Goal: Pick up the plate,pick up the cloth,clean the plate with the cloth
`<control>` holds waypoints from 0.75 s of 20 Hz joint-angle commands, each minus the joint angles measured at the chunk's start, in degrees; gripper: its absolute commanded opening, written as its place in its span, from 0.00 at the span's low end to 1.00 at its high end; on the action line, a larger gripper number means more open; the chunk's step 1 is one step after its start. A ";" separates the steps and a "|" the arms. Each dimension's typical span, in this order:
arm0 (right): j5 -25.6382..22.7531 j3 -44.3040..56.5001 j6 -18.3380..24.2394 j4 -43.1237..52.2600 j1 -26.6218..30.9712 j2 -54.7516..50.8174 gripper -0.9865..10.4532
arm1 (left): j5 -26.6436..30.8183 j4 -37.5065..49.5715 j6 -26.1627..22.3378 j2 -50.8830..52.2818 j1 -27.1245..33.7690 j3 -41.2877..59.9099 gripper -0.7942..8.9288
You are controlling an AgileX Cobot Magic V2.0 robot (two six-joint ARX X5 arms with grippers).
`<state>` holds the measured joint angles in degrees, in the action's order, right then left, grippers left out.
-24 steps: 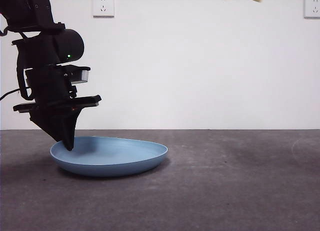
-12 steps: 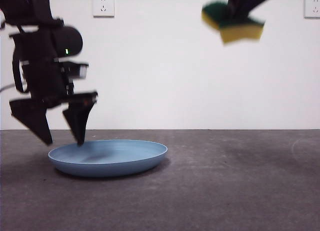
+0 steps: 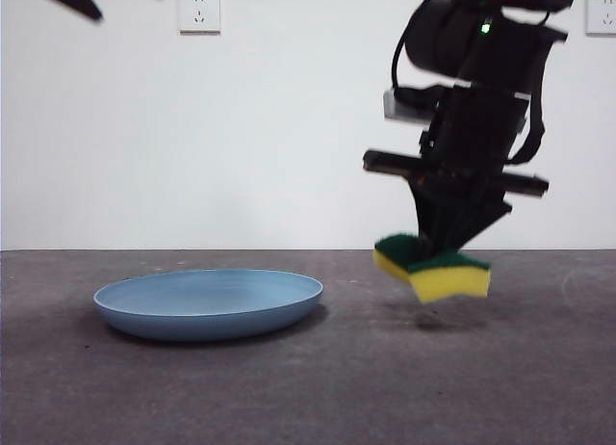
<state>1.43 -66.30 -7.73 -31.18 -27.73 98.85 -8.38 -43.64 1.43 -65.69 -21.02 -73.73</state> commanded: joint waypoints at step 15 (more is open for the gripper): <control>-0.22 -0.52 -0.31 -1.09 0.72 0.87 0.39 | -2.25 -7.06 1.51 9.22 -0.79 0.20 0.50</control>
<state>1.34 -66.32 -7.73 -32.53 -26.98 100.55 -10.70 -50.89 2.63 -56.51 -21.56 -73.73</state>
